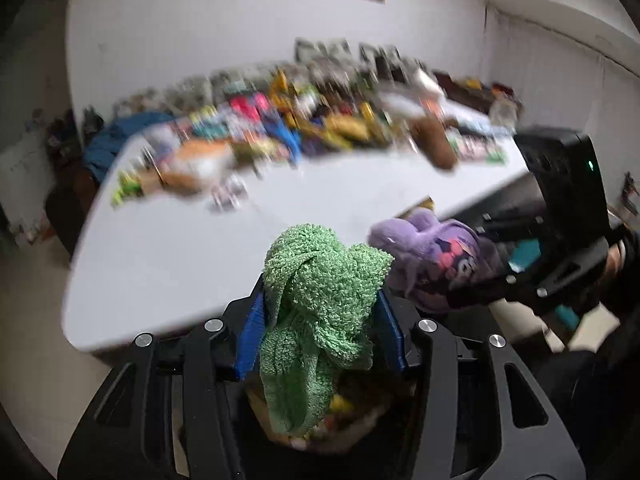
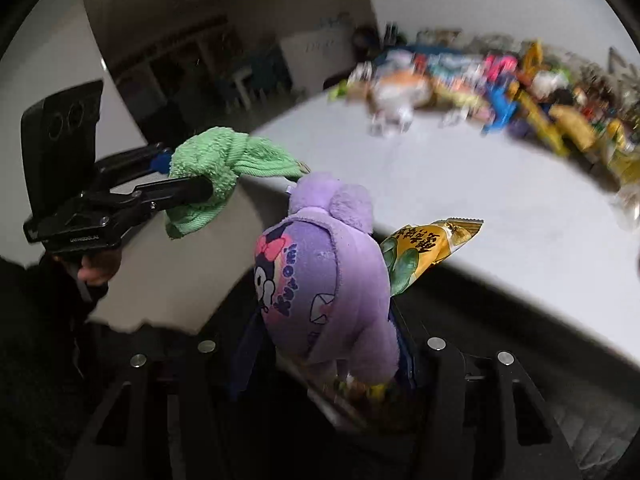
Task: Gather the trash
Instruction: 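Lower both tools over the cardboard box and open them to drop the items, then grasp the white toy with the left tool while the right tool grasps the yellow nabati wafer bag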
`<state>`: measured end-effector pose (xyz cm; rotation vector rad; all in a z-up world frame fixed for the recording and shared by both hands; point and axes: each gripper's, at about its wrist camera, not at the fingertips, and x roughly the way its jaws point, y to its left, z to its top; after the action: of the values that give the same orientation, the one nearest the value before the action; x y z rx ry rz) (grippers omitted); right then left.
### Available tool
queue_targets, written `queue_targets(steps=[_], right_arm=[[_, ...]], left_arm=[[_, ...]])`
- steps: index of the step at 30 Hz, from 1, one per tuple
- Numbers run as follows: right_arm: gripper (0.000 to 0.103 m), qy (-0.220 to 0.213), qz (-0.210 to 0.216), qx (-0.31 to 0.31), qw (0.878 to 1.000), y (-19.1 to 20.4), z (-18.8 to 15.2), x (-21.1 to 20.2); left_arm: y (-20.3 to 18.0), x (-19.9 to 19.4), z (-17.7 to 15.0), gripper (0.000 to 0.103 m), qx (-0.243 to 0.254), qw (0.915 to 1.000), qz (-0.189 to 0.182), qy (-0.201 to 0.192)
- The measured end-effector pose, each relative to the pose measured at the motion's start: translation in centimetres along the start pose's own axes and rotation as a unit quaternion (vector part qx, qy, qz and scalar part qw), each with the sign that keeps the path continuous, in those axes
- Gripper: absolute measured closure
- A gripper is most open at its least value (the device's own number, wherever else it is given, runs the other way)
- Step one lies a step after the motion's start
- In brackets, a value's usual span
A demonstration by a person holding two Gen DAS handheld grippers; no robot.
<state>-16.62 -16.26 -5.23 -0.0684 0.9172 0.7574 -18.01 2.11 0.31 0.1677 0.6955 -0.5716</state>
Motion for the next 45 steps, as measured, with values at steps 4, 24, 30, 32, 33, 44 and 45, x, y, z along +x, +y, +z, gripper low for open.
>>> queue_targets(steps=[4, 24, 30, 32, 33, 44, 45], right_arm=[[0.041, 0.070, -0.003, 0.012, 0.997, -1.2, -2.1, 4.0], [0.021, -0.128, -0.215, 0.026, 0.968, -12.6, 10.7, -2.2], [0.028, -0.083, -0.300, 0.001, 0.950, -18.2, 17.3, 3.7], [0.036, -0.064, -0.307, -0.004, 0.949, -19.6, 18.5, 5.7], [0.038, -0.050, -0.311, -0.007, 0.949, -20.5, 19.1, 6.9], [0.087, -0.122, -0.220, 0.106, 0.962, -22.3, 17.4, 2.1], [0.087, -0.130, -0.200, 0.116, 0.964, -21.9, 16.9, 1.3]], left_arm=[[0.5, 3.6, -3.8, 0.023, 0.003, 0.9972, -0.008, 0.074], [7.1, 9.4, 6.1, 0.012, -0.060, 0.9939, 0.092, -0.007], [10.0, 13.0, 9.3, 0.012, -0.097, 0.9908, 0.095, 0.003], [10.5, 13.5, 9.3, 0.012, -0.105, 0.9903, 0.091, 0.004], [10.7, 13.7, 9.2, 0.012, -0.106, 0.9901, 0.092, 0.005], [11.5, 17.1, 10.2, 0.012, -0.102, 0.9907, 0.086, 0.028], [11.6, 17.6, 10.4, 0.012, -0.102, 0.9907, 0.083, 0.033]])
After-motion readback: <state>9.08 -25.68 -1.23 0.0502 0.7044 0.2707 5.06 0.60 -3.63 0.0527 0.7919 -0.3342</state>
